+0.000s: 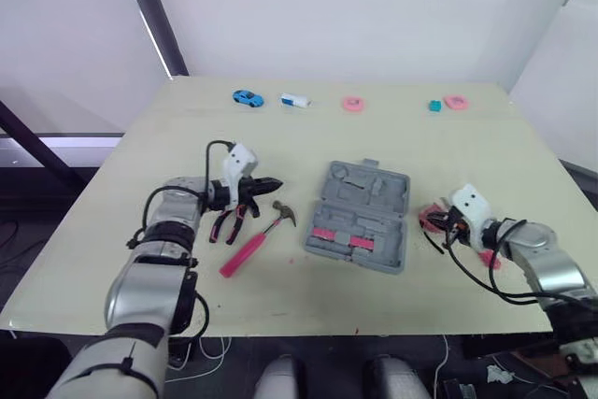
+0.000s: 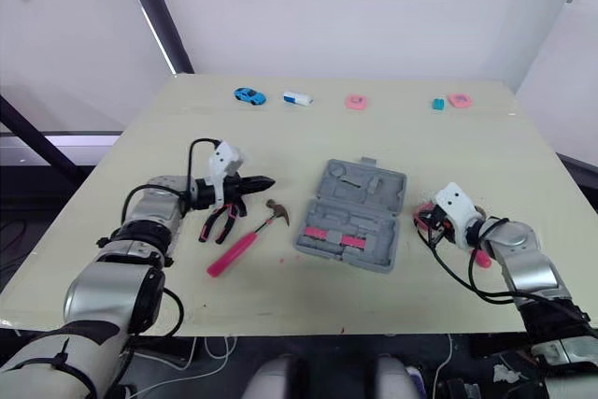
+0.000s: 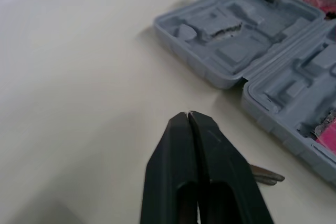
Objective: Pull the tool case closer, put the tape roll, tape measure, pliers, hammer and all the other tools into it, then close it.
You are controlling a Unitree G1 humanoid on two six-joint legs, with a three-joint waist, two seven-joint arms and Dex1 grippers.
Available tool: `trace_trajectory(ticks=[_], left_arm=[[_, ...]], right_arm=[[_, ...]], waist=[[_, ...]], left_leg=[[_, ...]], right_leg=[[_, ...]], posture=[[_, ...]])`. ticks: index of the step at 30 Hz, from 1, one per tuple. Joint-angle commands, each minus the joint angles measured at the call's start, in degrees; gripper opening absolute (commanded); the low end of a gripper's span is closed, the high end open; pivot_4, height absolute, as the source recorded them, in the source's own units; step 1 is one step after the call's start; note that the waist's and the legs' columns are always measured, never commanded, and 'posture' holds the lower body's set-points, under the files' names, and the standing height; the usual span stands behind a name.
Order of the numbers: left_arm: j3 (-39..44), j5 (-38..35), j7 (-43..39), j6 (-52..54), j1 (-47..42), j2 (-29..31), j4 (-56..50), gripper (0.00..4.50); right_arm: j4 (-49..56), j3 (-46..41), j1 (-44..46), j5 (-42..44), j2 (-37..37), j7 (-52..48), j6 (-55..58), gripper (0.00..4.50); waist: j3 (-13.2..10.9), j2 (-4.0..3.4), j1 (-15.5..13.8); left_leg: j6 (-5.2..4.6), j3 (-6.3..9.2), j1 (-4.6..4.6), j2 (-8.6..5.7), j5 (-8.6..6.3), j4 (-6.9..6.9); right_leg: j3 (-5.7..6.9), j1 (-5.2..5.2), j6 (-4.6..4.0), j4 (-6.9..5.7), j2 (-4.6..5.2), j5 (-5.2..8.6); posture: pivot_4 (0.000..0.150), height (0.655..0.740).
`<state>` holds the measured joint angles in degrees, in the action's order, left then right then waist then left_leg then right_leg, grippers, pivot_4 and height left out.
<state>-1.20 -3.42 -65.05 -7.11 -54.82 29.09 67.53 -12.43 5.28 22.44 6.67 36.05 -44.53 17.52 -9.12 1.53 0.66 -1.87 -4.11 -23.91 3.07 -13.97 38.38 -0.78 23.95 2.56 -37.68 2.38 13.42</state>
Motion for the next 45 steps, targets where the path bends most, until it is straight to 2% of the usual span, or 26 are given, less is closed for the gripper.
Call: trace_trajectory(ticks=[1, 9, 20, 31, 45], left_arm=[[-0.43, 1.91, 0.93, -1.73, -3.12, -1.26, 2.57, 0.07], [-2.54, 8.3, 7.78, -1.63, -6.78, -5.58, 7.62, 0.07], [-1.43, 10.85, 13.61, 1.01, -7.52, -8.27, 9.41, 0.07], [0.11, 10.98, 14.92, 3.63, -6.77, -8.74, 9.77, 0.07], [2.79, 9.25, 9.4, 7.74, -5.78, -7.99, 9.79, 0.07]], right_arm=[[-1.21, 1.25, 2.27, -2.15, 0.11, -0.38, -0.34, 0.0], [-5.11, 4.77, 5.51, -5.43, -2.1, -0.95, -0.49, 0.0], [-10.23, 5.39, 8.94, -7.8, -6.45, -0.18, -1.8, 0.0], [-14.62, 5.58, 10.92, -8.91, -8.71, -1.14, -6.12, 0.0], [-19.39, 6.02, 12.28, -10.07, -11.39, -2.14, -9.91, 0.0]], waist=[[0.0, 0.0, 0.02], [0.0, 0.0, 0.04], [0.0, 0.0, 0.15], [0.0, 0.0, 0.39], [0.0, 0.0, 0.52]], left_leg=[[0.0, 0.0, -0.01, 0.0, 0.0, 0.0], [0.0, 0.01, -0.03, 0.0, 0.0, -0.01], [0.0, 0.02, -0.03, 0.0, 0.0, 0.0], [0.01, 0.01, -0.01, 0.0, 0.0, 0.01], [0.01, 0.01, 0.01, 0.02, 0.01, 0.01]], right_leg=[[0.0, 0.01, 0.0, 0.01, -0.01, 0.0], [0.0, 0.01, 0.01, 0.01, -0.01, -0.01], [-0.01, 0.04, 0.01, -0.05, -0.02, -0.01], [-0.02, 0.05, 0.01, -0.11, -0.04, -0.01], [-0.05, 0.07, 0.0, -0.17, -0.06, -0.01]], posture=[[0.15, 0.7395], [0.15, 0.7395], [0.15, 0.7395], [0.15, 0.7395], [0.15, 0.7395]])
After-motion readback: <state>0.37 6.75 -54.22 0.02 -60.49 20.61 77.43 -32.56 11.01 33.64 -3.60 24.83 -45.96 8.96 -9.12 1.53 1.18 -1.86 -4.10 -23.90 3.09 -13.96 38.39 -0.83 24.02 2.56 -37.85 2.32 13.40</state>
